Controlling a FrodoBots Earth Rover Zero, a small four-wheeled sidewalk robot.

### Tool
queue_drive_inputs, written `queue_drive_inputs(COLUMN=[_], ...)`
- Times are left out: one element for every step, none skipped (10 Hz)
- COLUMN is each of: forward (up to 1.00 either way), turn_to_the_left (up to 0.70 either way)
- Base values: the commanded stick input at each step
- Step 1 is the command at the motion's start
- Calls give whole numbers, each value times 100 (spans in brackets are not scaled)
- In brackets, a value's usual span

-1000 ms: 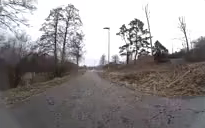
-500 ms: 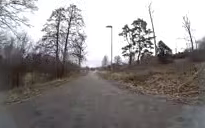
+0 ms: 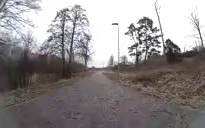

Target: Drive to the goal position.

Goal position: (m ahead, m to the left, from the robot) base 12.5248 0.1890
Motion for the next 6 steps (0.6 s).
queue_drive_inputs(forward=[100, 100, 100, 100, 100, 100], turn_to_the_left=[0, 0, 0, 0, 0, 0])
